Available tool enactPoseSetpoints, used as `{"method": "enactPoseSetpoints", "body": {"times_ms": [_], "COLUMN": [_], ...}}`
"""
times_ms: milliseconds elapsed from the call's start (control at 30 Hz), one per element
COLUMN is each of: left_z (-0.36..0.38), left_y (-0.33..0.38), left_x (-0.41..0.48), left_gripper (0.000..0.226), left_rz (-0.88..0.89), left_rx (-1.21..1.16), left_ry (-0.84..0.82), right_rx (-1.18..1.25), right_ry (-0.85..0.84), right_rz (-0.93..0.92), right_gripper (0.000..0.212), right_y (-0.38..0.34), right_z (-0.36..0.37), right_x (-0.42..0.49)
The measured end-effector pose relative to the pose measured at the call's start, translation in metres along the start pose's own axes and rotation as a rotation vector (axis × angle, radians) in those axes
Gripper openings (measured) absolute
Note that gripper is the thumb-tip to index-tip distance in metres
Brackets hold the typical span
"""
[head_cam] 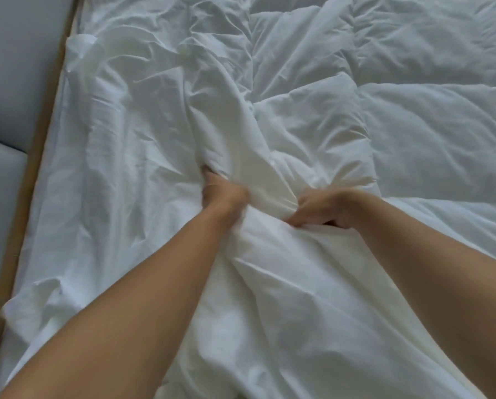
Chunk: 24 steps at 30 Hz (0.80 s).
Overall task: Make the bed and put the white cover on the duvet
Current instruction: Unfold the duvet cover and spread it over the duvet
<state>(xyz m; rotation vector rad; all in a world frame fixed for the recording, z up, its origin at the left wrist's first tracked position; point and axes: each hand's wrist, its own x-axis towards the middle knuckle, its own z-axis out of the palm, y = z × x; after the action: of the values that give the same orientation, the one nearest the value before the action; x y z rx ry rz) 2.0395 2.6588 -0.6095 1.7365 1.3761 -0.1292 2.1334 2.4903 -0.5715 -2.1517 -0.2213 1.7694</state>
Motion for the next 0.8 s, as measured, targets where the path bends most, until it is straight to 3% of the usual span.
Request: {"method": "enactPoseSetpoints", "body": {"times_ms": [100,167,200,233,300,367,433,500,600,667,733,800], "left_z": [-0.021,-0.025,-0.023,-0.020,-0.012,-0.003,0.002,-0.001,-0.012,-0.017,-0.022,-0.031], "left_y": [-0.010,-0.006,-0.005,-0.003,-0.004,-0.013,-0.023,-0.035,-0.051,-0.059,-0.063,-0.066], "left_x": [0.005,0.002,-0.002,-0.008,-0.025,-0.046,-0.066,-0.076,-0.084,-0.090,-0.094,-0.101], "left_gripper": [0.082,0.071,0.067,0.065,0.079,0.107,0.121,0.123,0.099,0.097,0.100,0.068], "left_rz": [-0.006,0.003,0.010,0.007,-0.040,-0.096,-0.103,-0.125,-0.179,-0.148,-0.106,-0.018], "left_rx": [-0.057,-0.011,0.017,0.022,-0.025,-0.050,-0.047,-0.136,-0.286,-0.183,-0.045,0.041], "left_ry": [0.079,0.131,0.162,0.186,0.172,0.103,0.029,-0.040,-0.071,-0.005,0.096,0.145], "right_rx": [0.149,0.119,0.125,0.177,0.250,0.208,0.241,0.407,0.584,0.420,0.240,0.205], "right_ry": [0.425,0.696,0.657,0.485,-0.002,-0.251,-0.208,-0.238,-0.435,-0.498,-0.429,-0.289], "right_rz": [-0.174,-0.260,-0.276,-0.278,-0.153,-0.141,-0.175,-0.225,-0.181,-0.100,-0.079,-0.080], "right_gripper": [0.037,0.037,0.041,0.051,0.074,0.064,0.050,0.054,0.040,0.037,0.033,0.043], "right_y": [0.005,0.011,0.017,0.022,0.034,0.044,0.049,0.053,0.056,0.051,0.044,0.040], "right_z": [-0.005,-0.006,-0.005,-0.002,0.011,0.031,0.053,0.067,0.068,0.074,0.088,0.107], "right_x": [0.002,0.003,0.001,-0.004,-0.020,-0.028,-0.029,-0.030,-0.037,-0.046,-0.046,-0.044]}}
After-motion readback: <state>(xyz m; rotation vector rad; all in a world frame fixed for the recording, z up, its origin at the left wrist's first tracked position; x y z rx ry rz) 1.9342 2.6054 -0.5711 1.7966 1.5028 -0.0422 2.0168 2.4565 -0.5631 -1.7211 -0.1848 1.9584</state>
